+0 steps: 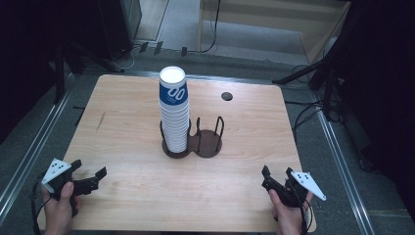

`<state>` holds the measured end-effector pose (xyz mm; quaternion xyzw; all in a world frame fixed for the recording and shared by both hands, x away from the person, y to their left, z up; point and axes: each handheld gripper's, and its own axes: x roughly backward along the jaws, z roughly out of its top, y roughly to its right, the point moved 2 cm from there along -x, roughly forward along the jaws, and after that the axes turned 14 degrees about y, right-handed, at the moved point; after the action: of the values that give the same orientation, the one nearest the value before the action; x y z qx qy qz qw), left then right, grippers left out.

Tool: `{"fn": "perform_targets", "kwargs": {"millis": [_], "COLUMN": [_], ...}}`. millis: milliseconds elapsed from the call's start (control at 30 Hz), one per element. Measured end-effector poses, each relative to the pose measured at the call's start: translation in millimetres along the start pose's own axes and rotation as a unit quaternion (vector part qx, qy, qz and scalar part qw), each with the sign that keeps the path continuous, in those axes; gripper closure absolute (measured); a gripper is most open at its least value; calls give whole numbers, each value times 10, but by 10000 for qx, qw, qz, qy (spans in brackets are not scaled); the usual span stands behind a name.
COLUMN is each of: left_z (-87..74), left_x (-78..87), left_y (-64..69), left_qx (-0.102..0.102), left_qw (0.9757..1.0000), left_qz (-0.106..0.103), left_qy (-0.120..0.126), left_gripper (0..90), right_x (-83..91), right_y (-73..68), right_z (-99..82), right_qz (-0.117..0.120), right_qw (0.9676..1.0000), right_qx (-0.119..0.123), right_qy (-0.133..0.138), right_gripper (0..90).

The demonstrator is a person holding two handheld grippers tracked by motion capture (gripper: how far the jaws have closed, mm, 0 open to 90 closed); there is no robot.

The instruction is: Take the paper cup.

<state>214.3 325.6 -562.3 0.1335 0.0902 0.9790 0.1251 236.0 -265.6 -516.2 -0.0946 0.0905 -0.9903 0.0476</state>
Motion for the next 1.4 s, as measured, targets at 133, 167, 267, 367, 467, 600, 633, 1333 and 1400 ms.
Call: {"fn": "perform_targets", "kwargs": {"millis": [133,167,267,367,467,600,633,1333,1400], "left_z": [-1,-1,-2,-1,-1,-1,-1,-1,-1], "left_x": [2,1,-3,-1,0,-2,-1,-2,-7], "left_y": [1,3,8,6,7,7,6,5,7], "left_qx": [1,-6,-6,0,-25,-1,-5,-15,-7], "left_qw": [10000,10000,10000,10000,10000,10000,10000,10000,10000], "left_qz": [-4,-5,3,1,-3,-1,-5,-31,-35], "left_qy": [2,-3,-9,-5,-14,-6,-11,-18,-13], "left_gripper": [0,0,0,0,0,0,0,0,0], "right_x": [-19,-23,-39,-69,-104,-149,-161,-374,-393], "right_y": [-146,-177,-274,-357,-432,-554,-587,-1321,-1392], "right_z": [77,101,158,186,206,236,243,361,370], "right_qz": [151,230,358,459,537,650,690,1392,1430], "right_qw": [9999,9997,9993,9989,9984,9978,9975,9893,9887], "right_qx": [-22,-86,-94,-93,-83,-38,-10,250,260], "right_qy": [30,37,92,99,121,154,149,356,372], "right_gripper": [127,127,127,127,126,125,125,146,142]}}
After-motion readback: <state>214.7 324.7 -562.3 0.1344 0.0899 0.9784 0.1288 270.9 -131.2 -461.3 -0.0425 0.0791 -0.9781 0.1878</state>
